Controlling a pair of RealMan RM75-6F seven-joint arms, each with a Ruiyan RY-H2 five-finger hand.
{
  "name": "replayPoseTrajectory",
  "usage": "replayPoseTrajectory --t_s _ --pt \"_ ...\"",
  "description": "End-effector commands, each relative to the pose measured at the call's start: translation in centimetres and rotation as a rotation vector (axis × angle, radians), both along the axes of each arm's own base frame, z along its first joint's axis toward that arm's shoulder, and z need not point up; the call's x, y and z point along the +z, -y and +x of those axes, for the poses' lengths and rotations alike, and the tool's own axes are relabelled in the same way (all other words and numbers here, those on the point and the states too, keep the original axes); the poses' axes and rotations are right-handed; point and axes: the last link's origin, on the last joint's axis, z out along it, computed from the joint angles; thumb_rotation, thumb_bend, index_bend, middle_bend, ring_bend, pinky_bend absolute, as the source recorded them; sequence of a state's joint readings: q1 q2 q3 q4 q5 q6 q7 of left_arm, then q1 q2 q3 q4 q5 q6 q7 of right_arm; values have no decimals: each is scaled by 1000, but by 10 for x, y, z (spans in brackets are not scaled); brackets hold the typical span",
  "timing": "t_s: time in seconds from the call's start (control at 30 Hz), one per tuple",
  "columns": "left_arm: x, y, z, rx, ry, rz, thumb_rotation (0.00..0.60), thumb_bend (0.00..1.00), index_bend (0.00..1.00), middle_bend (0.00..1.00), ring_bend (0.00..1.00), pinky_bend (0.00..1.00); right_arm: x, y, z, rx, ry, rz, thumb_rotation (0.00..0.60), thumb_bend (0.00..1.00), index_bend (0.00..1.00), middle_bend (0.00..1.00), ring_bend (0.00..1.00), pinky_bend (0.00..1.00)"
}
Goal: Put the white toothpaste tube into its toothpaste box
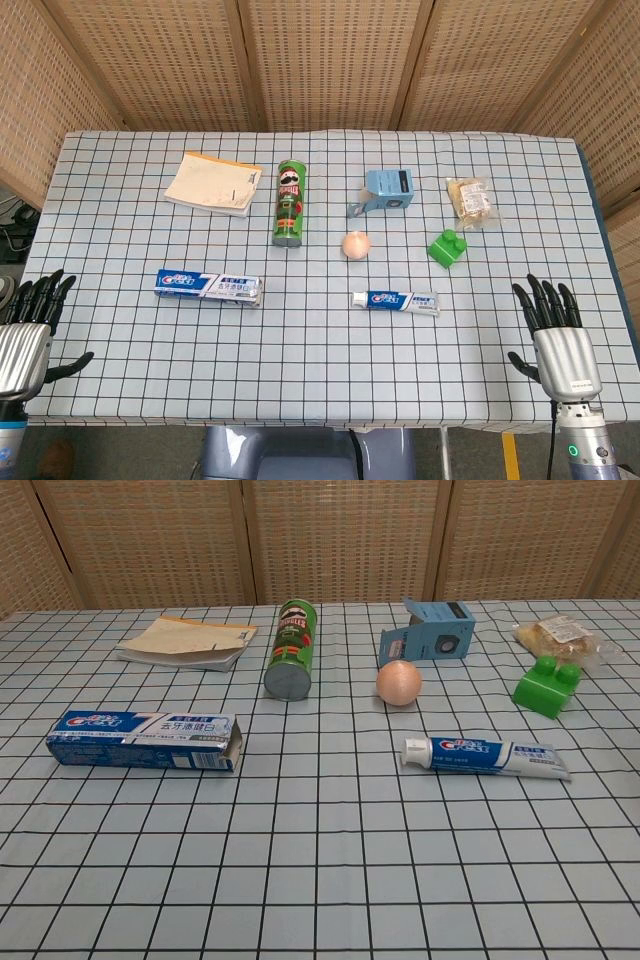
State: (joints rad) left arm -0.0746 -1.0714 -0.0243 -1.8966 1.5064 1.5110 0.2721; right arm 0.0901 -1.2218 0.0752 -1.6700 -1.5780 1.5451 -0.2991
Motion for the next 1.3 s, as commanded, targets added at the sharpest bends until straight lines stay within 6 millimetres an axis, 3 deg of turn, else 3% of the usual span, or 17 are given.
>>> replayPoseTrajectory --t_s 0.03,0.3,0.4,0.5,0.57,0.67,0.87,1.07,1.3 --pt "0 0 0 5 2 -4 600 0 0 0 0 0 0 0 1 2 4 2 600 0 0 0 0 0" --pt "1 -1 0 7 12 -6 600 0 0 0 0 0 -8 2 2 -3 33 47 600 0 0 8 0 0" --pt "-1 -3 0 6 7 -17 600 0 0 0 0 0 -24 17 7 24 21 117 600 0 50 96 54 2" --pt "-3 -7 -1 12 5 -22 600 0 0 0 0 0 -43 46 17 50 -1 167 600 0 167 253 212 129" --pt "-3 -9 -2 21 6 -18 600 0 0 0 0 0 -57 64 24 48 8 203 600 0 262 338 295 290" --pt "-3 -12 -3 33 6 -13 600 0 0 0 0 0 -76 84 34 41 0 250 600 26 336 394 354 387" --pt "-5 -17 -6 58 0 -22 600 0 0 0 0 0 -114 111 56 34 -34 297 600 154 371 415 385 443" --pt "-6 -22 -9 74 -2 -32 600 0 0 0 0 0 -145 126 74 9 -37 322 600 218 381 415 396 483" --pt "-5 -23 -11 85 -2 -29 600 0 0 0 0 0 -164 138 84 -48 -33 319 600 285 409 432 417 539"
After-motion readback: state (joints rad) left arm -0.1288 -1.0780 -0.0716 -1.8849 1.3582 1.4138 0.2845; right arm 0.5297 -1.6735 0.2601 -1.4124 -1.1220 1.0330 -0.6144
